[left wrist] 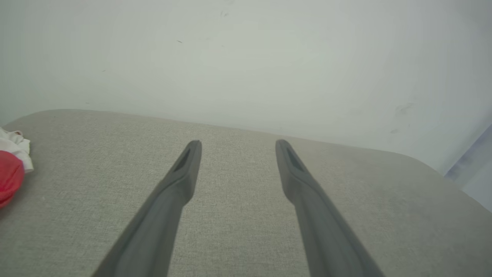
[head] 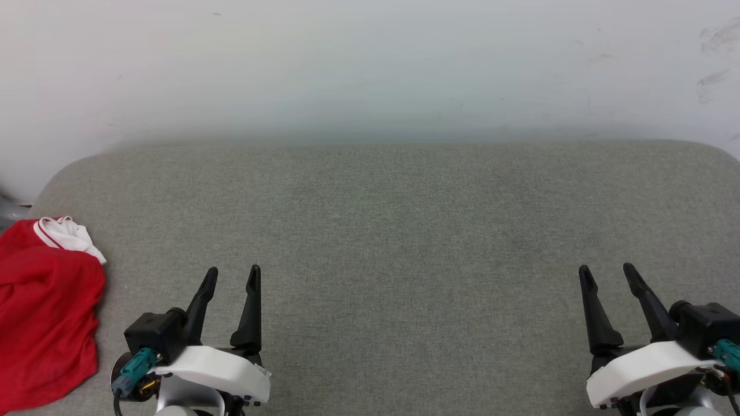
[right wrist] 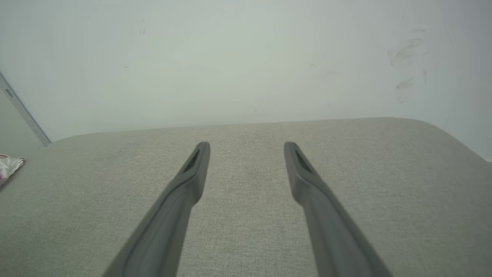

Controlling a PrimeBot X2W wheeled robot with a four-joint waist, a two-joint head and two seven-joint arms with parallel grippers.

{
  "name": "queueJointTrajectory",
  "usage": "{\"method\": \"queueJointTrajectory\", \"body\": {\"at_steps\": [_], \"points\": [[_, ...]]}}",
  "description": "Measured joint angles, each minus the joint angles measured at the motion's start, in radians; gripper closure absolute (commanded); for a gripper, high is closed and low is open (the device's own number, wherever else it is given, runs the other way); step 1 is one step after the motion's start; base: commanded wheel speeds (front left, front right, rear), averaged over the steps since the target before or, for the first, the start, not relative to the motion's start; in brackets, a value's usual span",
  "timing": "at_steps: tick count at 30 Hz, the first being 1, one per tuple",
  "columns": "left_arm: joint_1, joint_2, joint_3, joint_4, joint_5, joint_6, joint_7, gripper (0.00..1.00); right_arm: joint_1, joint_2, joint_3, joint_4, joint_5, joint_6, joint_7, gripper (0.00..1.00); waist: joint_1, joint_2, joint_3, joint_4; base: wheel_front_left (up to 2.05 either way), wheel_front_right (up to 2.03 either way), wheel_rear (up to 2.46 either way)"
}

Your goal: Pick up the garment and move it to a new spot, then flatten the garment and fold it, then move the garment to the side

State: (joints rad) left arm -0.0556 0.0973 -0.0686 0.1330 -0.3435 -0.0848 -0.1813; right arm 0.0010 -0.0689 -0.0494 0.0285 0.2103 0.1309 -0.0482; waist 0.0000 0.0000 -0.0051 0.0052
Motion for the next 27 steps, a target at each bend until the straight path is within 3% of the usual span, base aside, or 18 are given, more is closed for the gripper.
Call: {"method": "queueJointTrajectory", "body": {"at_steps": [19, 27], "points": [[0.000, -0.007, 0.021, 0.021, 0.117, -0.010, -0.042, 0.00, 0.007, 0.009, 0.002, -0.021, -0.148, 0.000, -0.024, 0.00, 0.0000, 0.0000, -0.004, 0.004, 0.00, 0.00, 0.00], [-0.001, -0.008, 0.063, 0.035, 0.177, -0.007, -0.056, 0.00, 0.021, 0.014, 0.000, -0.025, -0.191, 0.000, -0.031, 0.00, 0.0000, 0.0000, -0.008, 0.051, 0.00, 0.00, 0.00]]}}
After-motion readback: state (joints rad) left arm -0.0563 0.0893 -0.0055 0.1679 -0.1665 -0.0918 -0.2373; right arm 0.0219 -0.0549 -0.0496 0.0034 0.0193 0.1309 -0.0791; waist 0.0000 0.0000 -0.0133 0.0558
